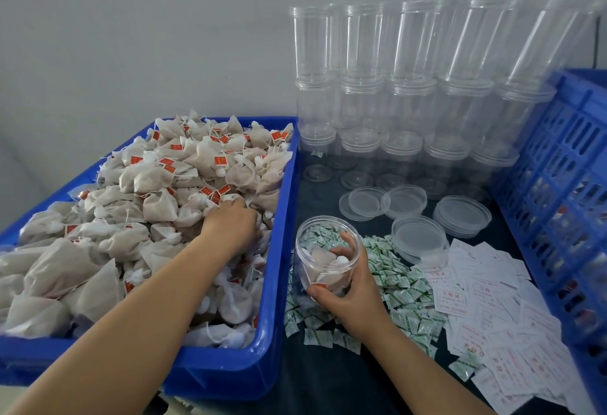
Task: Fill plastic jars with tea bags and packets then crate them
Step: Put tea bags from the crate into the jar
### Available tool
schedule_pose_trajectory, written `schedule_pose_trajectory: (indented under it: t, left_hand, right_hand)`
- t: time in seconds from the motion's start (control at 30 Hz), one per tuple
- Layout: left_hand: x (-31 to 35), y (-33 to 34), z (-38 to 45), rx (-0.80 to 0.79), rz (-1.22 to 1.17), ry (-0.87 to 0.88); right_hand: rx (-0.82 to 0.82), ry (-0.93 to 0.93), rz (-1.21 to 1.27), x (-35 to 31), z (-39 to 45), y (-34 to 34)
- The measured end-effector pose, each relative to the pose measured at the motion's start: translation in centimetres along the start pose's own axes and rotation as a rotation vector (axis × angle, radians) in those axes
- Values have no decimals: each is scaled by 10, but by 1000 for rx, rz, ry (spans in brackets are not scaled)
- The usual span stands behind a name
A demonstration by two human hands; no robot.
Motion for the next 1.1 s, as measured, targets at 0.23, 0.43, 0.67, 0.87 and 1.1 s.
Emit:
schedule_pose_trajectory:
  t: [0.23, 0.43, 0.67, 0.87, 1.1]
  left_hand:
    - [1, 0, -16, -219, 2, 21]
    - [1, -3, -23, -246, 50, -6]
    - [-9, -1, -33, -292, 26, -16]
    - [-16, -13, -32, -186, 16, -75]
    - [-20, -45, -38, 35, -149, -149]
  right_hand:
    - [3, 5, -6, 2, 0, 0]
    - [6, 7, 0, 2, 0, 0]
    - [4, 7, -18, 0, 0, -1]
    - [4, 6, -23, -1, 0, -1]
    - [4, 8, -20, 0, 0, -1]
Point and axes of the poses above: each hand's wrist, its own z-axis towards the middle knuckle, its own y-axis out of the palm, x = y × z, the point moved 8 cm from there along z, towards the middle knuckle, and after that the axes turned 3 degrees about -y, right-handed, at the moved point
